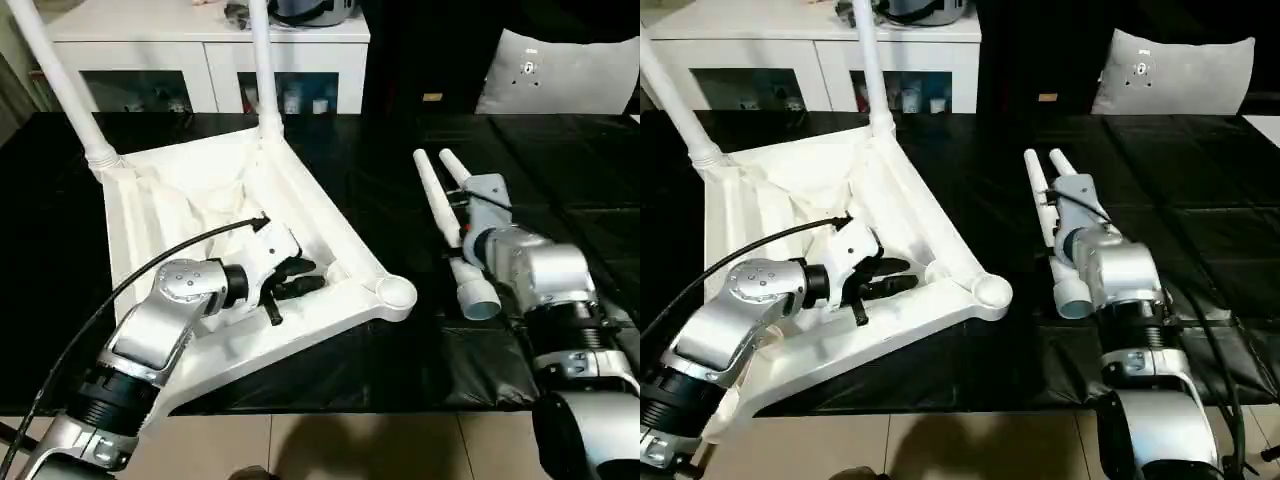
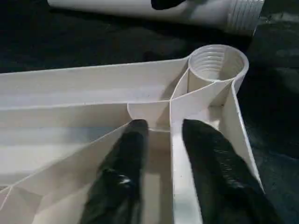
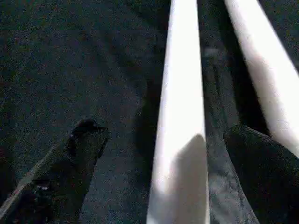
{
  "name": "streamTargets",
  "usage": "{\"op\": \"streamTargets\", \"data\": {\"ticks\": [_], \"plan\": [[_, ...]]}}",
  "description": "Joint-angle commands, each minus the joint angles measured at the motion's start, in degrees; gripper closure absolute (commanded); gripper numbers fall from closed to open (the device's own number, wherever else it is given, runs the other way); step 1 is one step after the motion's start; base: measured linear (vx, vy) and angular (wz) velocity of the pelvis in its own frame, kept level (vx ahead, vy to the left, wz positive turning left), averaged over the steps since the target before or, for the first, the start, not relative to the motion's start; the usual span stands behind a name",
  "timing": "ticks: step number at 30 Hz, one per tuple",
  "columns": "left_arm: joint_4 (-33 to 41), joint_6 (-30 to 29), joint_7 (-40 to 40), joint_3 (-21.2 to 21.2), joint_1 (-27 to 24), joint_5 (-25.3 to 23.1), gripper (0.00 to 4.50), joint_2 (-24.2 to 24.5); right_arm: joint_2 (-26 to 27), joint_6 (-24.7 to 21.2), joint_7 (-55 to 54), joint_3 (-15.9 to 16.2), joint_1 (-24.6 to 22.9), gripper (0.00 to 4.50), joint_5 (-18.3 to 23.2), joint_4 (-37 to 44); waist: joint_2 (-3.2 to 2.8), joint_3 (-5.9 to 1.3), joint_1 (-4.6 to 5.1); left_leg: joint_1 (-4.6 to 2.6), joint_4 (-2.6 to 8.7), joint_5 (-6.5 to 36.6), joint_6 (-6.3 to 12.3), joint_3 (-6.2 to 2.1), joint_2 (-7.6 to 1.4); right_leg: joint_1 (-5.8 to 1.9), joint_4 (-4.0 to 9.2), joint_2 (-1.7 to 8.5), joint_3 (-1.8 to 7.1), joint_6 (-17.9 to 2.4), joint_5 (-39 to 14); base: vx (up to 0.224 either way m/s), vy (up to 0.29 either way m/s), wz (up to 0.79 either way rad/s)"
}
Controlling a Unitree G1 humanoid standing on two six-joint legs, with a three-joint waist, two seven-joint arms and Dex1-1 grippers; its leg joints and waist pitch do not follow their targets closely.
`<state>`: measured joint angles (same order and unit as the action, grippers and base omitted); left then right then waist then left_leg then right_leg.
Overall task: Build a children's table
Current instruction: Rotate table base, then pick table leg
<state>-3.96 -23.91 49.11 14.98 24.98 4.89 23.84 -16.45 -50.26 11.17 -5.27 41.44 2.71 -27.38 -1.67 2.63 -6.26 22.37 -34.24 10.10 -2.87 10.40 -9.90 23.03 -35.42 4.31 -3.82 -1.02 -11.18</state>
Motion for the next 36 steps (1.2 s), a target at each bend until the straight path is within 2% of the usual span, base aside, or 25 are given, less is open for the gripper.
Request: {"op": "streamTargets", "data": {"ticks": [1,2,3,5,7,8,13,14,18,20,23,29,35,36], "plan": [[1.1,-1.0,-0.3,0.2,0.3,0.5,2.72,0.3,-0.4,-2.8,-0.1,-0.8,0.6,0.00,0.4,1.3,0.50,-3.70,0.16,-1.52,4.14,8.3,-1.19,-1.09,-2.88,-2.75,3.67,4.04,2.91,-9.5,-7.4,0.000,0.000,0.00],[2.3,-2.1,-0.3,0.4,0.1,0.5,2.57,0.4,-1.0,-7.1,0.1,0.3,0.5,0.00,0.0,1.9,0.50,-3.75,0.18,-1.50,4.09,7.7,-1.20,-1.08,-2.86,-2.78,3.56,3.97,2.90,-9.6,-6.6,0.000,0.000,0.00],[2.3,-2.1,-0.3,0.4,0.1,0.5,2.47,0.4,-1.0,-7.1,0.1,0.3,0.5,0.00,0.0,1.9,0.47,-3.79,0.10,-1.50,4.07,7.1,-1.11,-1.09,-2.84,-2.79,3.48,3.95,2.88,-9.7,-5.8,0.000,0.000,0.00],[4.3,-3.9,-0.1,0.9,-0.4,0.4,2.43,0.7,-0.7,-11.1,0.9,-0.7,-0.3,0.28,2.0,2.6,0.49,-3.78,0.15,-1.50,4.01,7.1,-1.13,-1.03,-2.82,-2.81,3.47,3.95,2.90,-9.8,-5.6,0.000,0.000,0.00],[4.8,-4.4,0.1,1.0,-0.4,0.5,2.29,0.6,-0.4,-11.9,1.0,-1.4,-0.6,0.35,2.6,2.8,0.50,-3.79,0.07,-1.51,4.02,7.1,-1.03,-1.05,-2.92,-2.82,3.52,4.07,2.93,-9.7,-5.7,0.000,0.000,0.00],[5.0,-4.6,0.2,1.2,-0.4,0.5,2.03,0.5,-0.4,-12.3,0.9,-1.7,-0.9,0.48,2.7,2.6,0.48,-3.76,0.04,-1.51,4.04,7.2,-1.18,-1.05,-2.90,-2.76,3.58,4.04,2.90,-9.6,-6.2,0.000,0.000,0.00],[5.6,-5.2,0.3,1.3,-0.1,0.6,1.90,0.3,-0.3,-13.8,1.0,-2.4,-1.6,0.75,3.1,3.1,0.61,-3.74,0.07,-1.45,4.02,7.4,-1.61,-1.03,-2.81,-2.80,3.68,4.05,2.92,-9.3,-7.1,0.000,0.000,0.00],[5.8,-5.4,0.3,1.3,-0.1,0.7,1.72,0.2,-0.4,-14.2,1.3,-2.5,-1.7,0.89,3.2,3.1,0.59,-3.77,0.03,-1.45,4.01,7.3,-1.65,-1.05,-2.82,-2.81,3.66,4.08,2.92,-9.2,-7.2,0.000,0.000,0.00],[6.9,-6.3,0.6,2.0,-0.3,0.7,1.49,0.4,-0.4,-15.0,1.9,-2.7,-1.9,1.26,4.0,2.6,0.64,-3.81,0.03,-1.46,3.94,6.7,-1.44,-1.02,-2.83,-2.83,3.57,4.06,2.92,-9.3,-6.5,0.000,0.000,0.00],[7.4,-6.8,1.0,2.0,-0.5,1.2,1.22,0.4,-0.5,-15.0,2.0,-2.7,-2.0,1.50,4.3,2.2,0.60,-3.80,0.00,-1.46,3.93,6.7,-1.38,-1.01,-2.83,-2.80,3.57,4.06,2.89,-9.4,-6.6,0.000,0.000,0.00],[7.4,-7.0,1.1,2.1,-0.5,1.1,1.14,0.4,-0.4,-14.7,2.2,-2.6,-2.1,1.72,4.4,0.9,0.60,-3.78,0.03,-1.48,3.93,6.9,-1.56,-1.00,-2.79,-2.76,3.59,4.02,2.86,-9.5,-6.9,0.000,0.000,0.00],[7.8,-7.7,1.5,2.7,-0.6,0.6,0.58,1.1,-0.2,-14.4,2.4,-2.3,-2.6,2.31,4.4,0.4,0.55,-3.69,-0.01,-1.52,4.01,8.1,-1.84,-1.05,-2.77,-2.74,3.85,4.07,2.88,-8.8,-9.2,0.000,0.000,0.00],[8.0,-7.9,1.2,2.8,-0.6,1.0,0.26,1.2,-0.1,-13.9,2.5,-2.3,-2.8,2.54,4.7,0.3,0.46,-3.64,0.02,-1.57,4.12,9.2,-2.31,-1.13,-2.77,-2.68,3.96,4.04,2.88,-8.4,-10.4,0.000,0.000,0.00],[8.0,-7.9,1.2,2.8,-0.6,1.0,0.04,1.2,-0.1,-13.9,2.5,-2.3,-2.8,2.56,4.7,0.3,0.50,-3.64,0.02,-1.58,4.11,9.4,-2.34,-1.13,-2.76,-2.69,3.98,4.07,2.90,-8.5,-10.4,0.000,0.000,0.00]]}}
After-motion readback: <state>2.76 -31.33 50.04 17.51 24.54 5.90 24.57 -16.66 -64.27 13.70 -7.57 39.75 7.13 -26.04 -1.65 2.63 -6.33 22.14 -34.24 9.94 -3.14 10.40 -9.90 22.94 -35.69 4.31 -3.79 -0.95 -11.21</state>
